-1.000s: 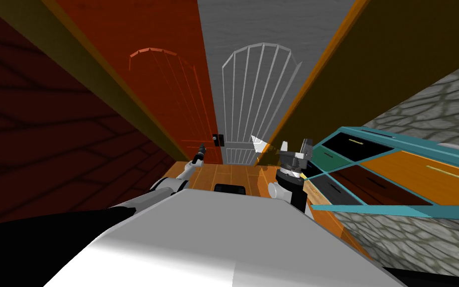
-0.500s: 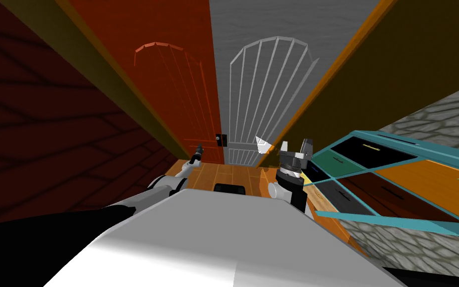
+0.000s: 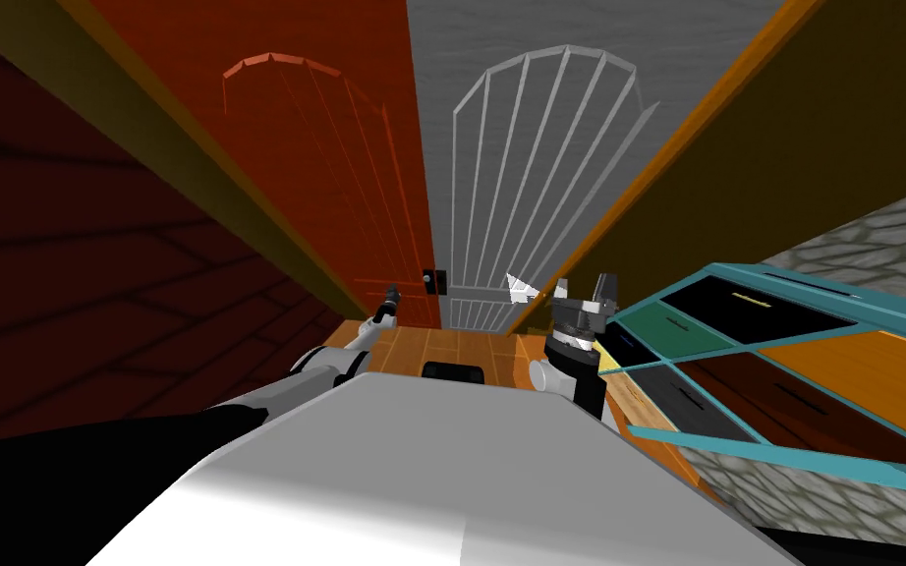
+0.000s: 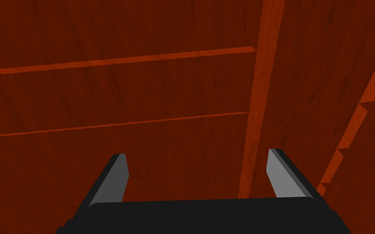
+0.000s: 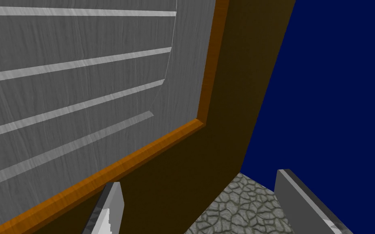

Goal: Pull the door open

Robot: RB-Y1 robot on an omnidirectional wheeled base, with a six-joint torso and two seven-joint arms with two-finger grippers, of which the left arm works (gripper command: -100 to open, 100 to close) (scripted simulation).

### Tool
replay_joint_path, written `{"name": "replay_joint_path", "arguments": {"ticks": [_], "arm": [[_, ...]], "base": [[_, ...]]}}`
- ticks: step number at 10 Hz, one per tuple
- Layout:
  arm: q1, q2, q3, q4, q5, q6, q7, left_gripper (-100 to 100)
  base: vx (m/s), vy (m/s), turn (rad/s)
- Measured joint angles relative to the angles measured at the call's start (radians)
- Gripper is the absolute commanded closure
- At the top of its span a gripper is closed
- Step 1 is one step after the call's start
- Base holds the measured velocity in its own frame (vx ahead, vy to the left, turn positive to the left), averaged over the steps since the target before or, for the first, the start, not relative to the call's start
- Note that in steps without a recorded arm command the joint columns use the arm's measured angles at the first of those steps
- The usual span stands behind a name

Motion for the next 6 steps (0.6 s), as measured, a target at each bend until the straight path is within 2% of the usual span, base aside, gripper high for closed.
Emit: {"name": "replay_joint_path", "arguments": {"ticks": [1,2,3,4,5,6], "arm": [[0.007,-0.008,-0.002,-0.031,-0.001,0.012,-0.003,-100],[0.0,-0.011,-0.007,-0.026,-0.002,0.011,-0.001,-100],[-0.033,-0.017,-0.023,0.029,-0.007,-0.019,0.011,-100],[-0.039,-0.024,-0.027,0.026,-0.009,-0.026,0.014,-100],[-0.029,-0.03,-0.024,-0.001,-0.008,-0.013,0.008,-100],[-0.02,-0.055,-0.021,-0.059,-0.008,0.016,-0.011,-100]], "base": [[0.131,-0.066,-0.035],[0.158,-0.087,-0.155],[0.13,-0.063,-0.103],[0.048,-0.021,0.008],[0.099,-0.106,-0.235],[0.134,-0.124,-0.137]]}}
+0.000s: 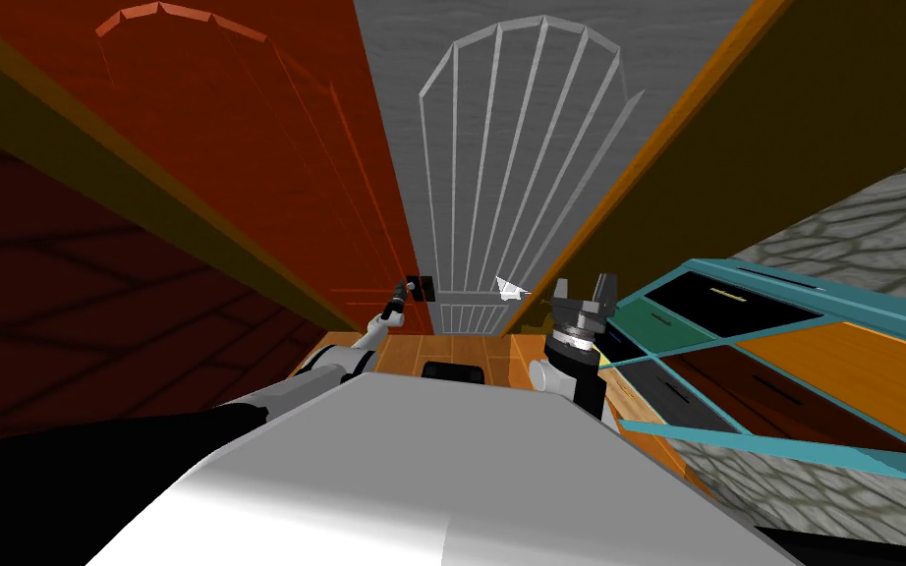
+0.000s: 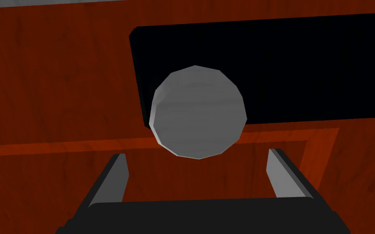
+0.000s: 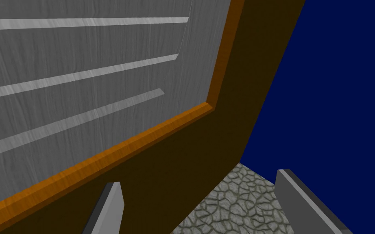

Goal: Pull the door open

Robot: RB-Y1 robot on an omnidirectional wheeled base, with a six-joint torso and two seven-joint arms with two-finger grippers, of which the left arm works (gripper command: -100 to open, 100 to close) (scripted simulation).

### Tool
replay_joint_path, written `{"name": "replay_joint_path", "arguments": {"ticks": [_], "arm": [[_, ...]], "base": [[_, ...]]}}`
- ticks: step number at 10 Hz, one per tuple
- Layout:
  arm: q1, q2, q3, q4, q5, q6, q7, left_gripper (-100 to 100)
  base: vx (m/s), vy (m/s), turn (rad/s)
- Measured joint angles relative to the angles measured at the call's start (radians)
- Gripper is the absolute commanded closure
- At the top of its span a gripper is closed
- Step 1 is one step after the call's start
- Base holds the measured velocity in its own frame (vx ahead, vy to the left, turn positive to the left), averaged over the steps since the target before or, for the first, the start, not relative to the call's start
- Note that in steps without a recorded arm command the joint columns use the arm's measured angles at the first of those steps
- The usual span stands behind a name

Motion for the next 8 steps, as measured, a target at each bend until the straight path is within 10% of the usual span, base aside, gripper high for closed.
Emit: {"name": "replay_joint_path", "arguments": {"ticks": [2,3,8], "arm": [[-0.018,-0.008,-0.014,0.022,-0.004,-0.012,0.005,-100],[-0.019,-0.008,-0.015,0.025,-0.005,-0.015,0.007,100],[-0.016,-0.012,-0.016,0.023,-0.005,-0.011,0.005,100]], "base": [[0.049,-0.053,0.019],[0.0,0.0,0.0],[-0.006,0.005,-0.005]]}}
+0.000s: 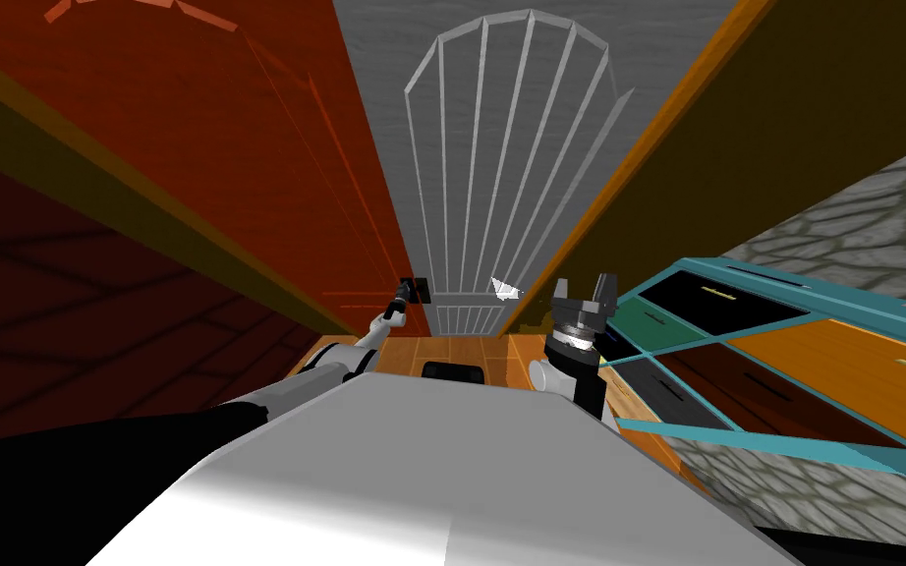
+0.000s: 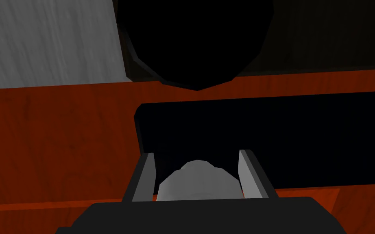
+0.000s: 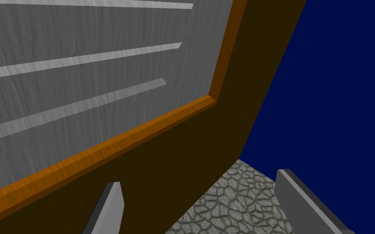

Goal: Pull the door open

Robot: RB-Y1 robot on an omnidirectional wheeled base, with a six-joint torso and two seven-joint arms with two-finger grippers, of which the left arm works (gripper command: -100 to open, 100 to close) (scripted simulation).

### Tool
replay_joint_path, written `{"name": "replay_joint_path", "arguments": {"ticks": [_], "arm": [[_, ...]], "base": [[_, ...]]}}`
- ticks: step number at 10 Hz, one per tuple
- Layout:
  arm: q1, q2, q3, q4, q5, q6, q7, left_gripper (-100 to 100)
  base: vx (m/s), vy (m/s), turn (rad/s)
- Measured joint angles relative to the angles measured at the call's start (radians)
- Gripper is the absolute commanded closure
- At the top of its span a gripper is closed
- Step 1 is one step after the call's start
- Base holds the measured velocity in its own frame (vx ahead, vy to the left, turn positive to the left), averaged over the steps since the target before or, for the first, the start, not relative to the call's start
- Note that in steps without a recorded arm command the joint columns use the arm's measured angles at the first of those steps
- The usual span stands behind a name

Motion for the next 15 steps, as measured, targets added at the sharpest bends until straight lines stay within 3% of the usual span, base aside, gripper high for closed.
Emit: {"name": "replay_joint_path", "arguments": {"ticks": [1,2,3,4,6,7,8,10,12,15], "arm": [[0.0,0.0,0.0,0.0,0.0,0.0,0.0,100],[0.03,-0.003,0.01,-0.053,0.002,0.023,-0.013,100],[0.021,0.004,0.008,-0.039,0.002,0.022,-0.01,100],[0.041,0.008,0.008,-0.063,0.003,0.03,-0.007,100],[0.021,0.009,0.002,-0.007,0.001,0.002,0.002,100],[0.042,0.025,0.015,-0.024,0.005,0.009,0.0,100],[0.035,0.038,0.019,0.005,0.007,0.003,0.004,-100],[0.036,0.034,0.01,-0.011,0.005,0.008,0.007,-100],[0.028,0.028,-0.01,-0.003,0.0,-0.004,0.021,-100],[0.028,0.015,-0.041,-0.041,-0.007,0.008,0.036,-100]], "base": [[-0.08,0.087,0.086],[-0.126,0.093,0.046],[-0.063,0.035,-0.017],[-0.017,-0.001,0.041],[-0.042,0.036,0.115],[-0.101,0.094,0.129],[-0.139,0.063,-0.021],[-0.188,0.026,-0.032],[-0.185,-0.007,-0.072],[-0.197,-0.026,-0.074]]}}
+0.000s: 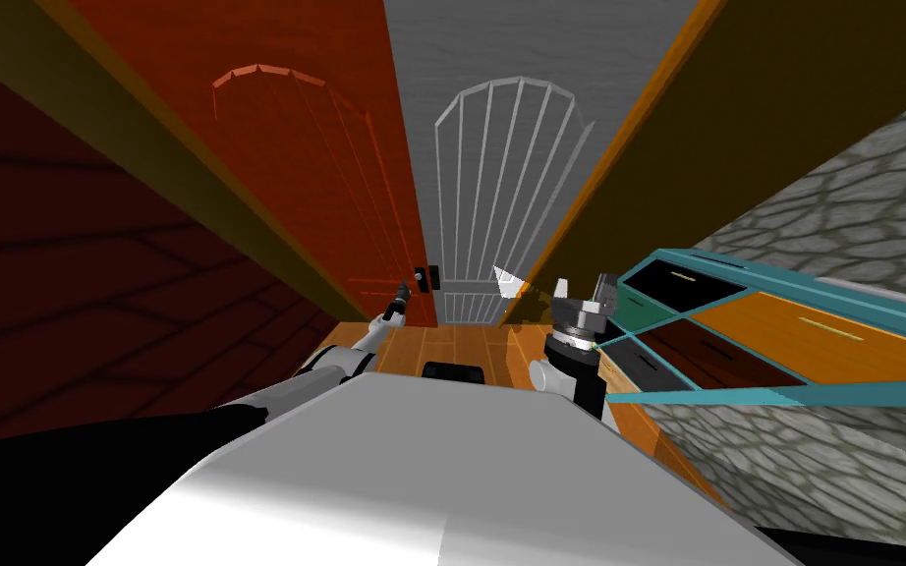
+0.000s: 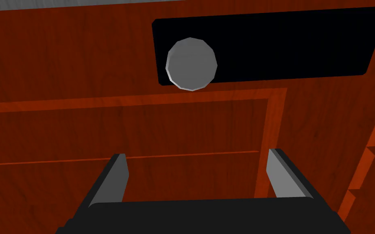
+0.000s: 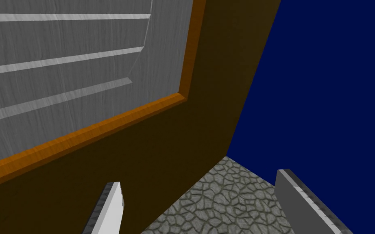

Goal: Pull the door open

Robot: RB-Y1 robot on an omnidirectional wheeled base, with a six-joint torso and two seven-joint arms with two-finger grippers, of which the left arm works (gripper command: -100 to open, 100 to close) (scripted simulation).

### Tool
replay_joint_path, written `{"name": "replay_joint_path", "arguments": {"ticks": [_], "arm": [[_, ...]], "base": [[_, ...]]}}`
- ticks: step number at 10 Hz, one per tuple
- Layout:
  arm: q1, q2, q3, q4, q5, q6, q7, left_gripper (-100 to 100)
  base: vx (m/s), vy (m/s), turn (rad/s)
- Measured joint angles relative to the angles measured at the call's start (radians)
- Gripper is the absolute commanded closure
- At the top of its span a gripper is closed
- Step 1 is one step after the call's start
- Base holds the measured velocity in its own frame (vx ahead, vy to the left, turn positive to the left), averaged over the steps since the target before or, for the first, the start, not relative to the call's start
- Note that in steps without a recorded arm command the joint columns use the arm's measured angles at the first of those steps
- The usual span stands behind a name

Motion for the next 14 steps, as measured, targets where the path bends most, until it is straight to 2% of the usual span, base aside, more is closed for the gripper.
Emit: {"name": "replay_joint_path", "arguments": {"ticks": [1,2,3,5,6,8,10,12,13,14], "arm": [[-0.011,-0.006,-0.012,0.013,-0.003,-0.01,0.007,-100],[-0.005,-0.011,-0.02,-0.01,-0.005,-0.004,0.01,-100],[-0.004,-0.011,-0.021,-0.013,-0.005,-0.002,0.01,-100],[0.023,0.03,0.0,0.004,0.003,-0.001,0.018,-100],[0.039,0.027,0.025,0.0,0.008,0.006,-0.001,-100],[0.04,0.04,0.032,0.033,0.01,-0.012,-0.002,-100],[0.035,0.032,0.03,0.025,0.009,-0.013,-0.003,-100],[0.007,0.018,0.016,0.056,0.004,-0.037,0.002,-100],[0.015,0.014,0.017,0.028,0.004,-0.028,0.001,-100],[-0.011,0.004,0.006,0.052,0.001,-0.037,0.004,-100]], "base": [[-0.187,-0.023,-0.081],[-0.083,-0.011,-0.016],[-0.018,0.074,0.188],[0.063,0.161,0.218],[0.145,0.113,0.006],[0.188,0.018,-0.056],[0.185,-0.073,-0.107],[0.164,-0.054,-0.073],[0.153,-0.085,-0.196],[0.147,-0.074,-0.107]]}}
